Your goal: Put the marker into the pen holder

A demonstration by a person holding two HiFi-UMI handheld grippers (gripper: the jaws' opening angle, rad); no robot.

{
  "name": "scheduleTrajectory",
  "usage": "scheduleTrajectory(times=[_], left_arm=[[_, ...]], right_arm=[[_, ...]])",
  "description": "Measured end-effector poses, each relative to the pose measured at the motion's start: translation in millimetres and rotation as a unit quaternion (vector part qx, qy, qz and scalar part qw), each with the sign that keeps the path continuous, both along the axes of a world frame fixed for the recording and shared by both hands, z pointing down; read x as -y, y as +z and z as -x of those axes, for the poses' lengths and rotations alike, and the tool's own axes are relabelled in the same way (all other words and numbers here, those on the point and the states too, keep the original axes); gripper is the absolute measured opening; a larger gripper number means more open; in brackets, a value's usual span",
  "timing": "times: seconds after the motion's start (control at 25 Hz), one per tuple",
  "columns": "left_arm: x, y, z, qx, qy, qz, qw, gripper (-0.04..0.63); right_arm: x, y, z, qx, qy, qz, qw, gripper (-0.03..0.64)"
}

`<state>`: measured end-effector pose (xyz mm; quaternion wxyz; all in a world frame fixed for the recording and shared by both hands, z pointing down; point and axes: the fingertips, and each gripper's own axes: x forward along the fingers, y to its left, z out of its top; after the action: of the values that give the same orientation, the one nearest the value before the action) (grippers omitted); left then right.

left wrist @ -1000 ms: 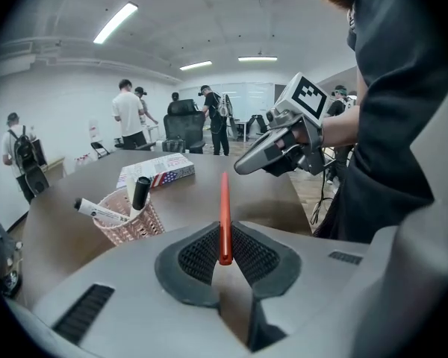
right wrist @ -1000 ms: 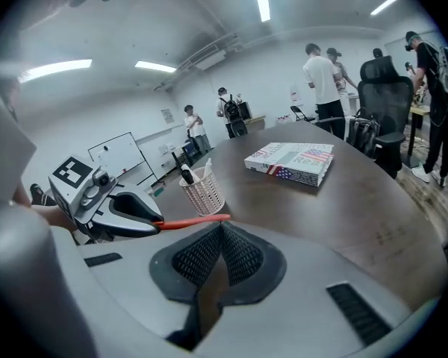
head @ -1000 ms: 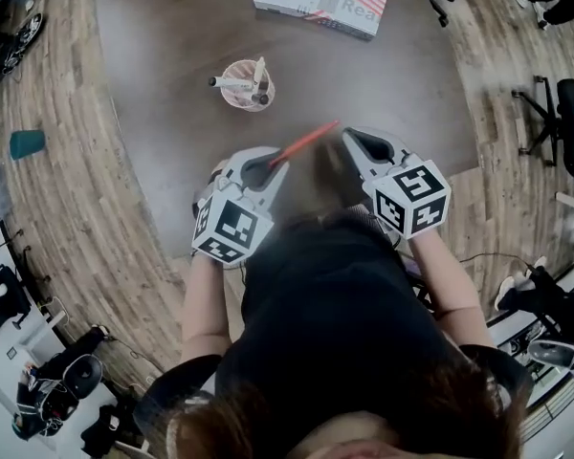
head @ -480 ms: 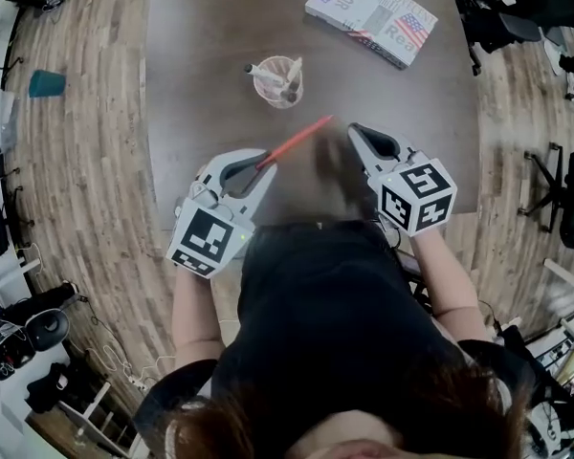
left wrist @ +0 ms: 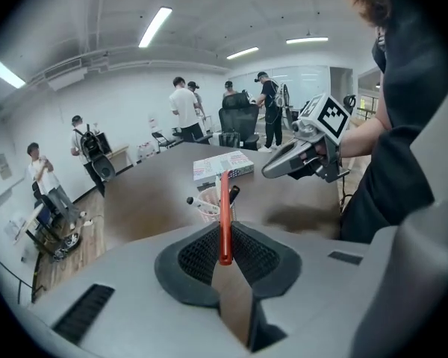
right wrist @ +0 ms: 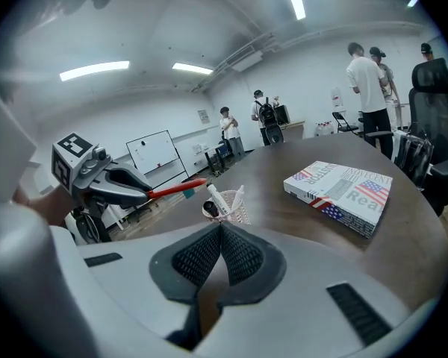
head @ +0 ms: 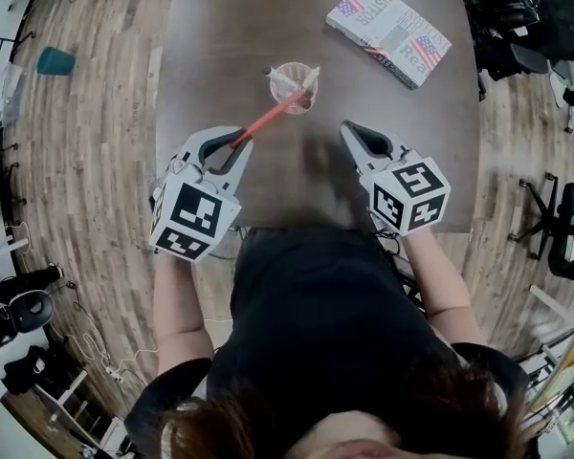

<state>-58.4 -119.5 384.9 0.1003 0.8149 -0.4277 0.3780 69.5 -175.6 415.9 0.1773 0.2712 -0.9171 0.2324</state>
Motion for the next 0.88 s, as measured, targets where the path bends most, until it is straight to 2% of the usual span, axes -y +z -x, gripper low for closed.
scheduleTrajectory(times=[0.16, 0.48, 0.72, 0.88], left_arm=[[13.3, 6.4, 11.5, 0.049, -0.001, 0.018, 0.9986, 0.063], [36.9, 12.3, 9.0, 0.135, 0.050, 0.038, 0.9889, 0.063], [53.4, 20.9, 12.4, 0.213, 0.073, 0.056, 0.9726, 0.063], [58.8, 22.7, 12.4, 0.248, 0.087, 0.067, 0.9625, 0.063]], right_arm=[[4.0, 1.1, 8.3, -0.003, -0.006, 0.001, 1.000, 0.017], [11.2, 5.3, 11.6, -0.007, -0.005, 0.009, 1.000, 0.017], [18.1, 9.2, 11.3, -0.008, -0.005, 0.014, 1.000, 0.017], [19.0, 14.0, 12.8, -0.013, -0.009, 0.016, 1.000, 0.017]])
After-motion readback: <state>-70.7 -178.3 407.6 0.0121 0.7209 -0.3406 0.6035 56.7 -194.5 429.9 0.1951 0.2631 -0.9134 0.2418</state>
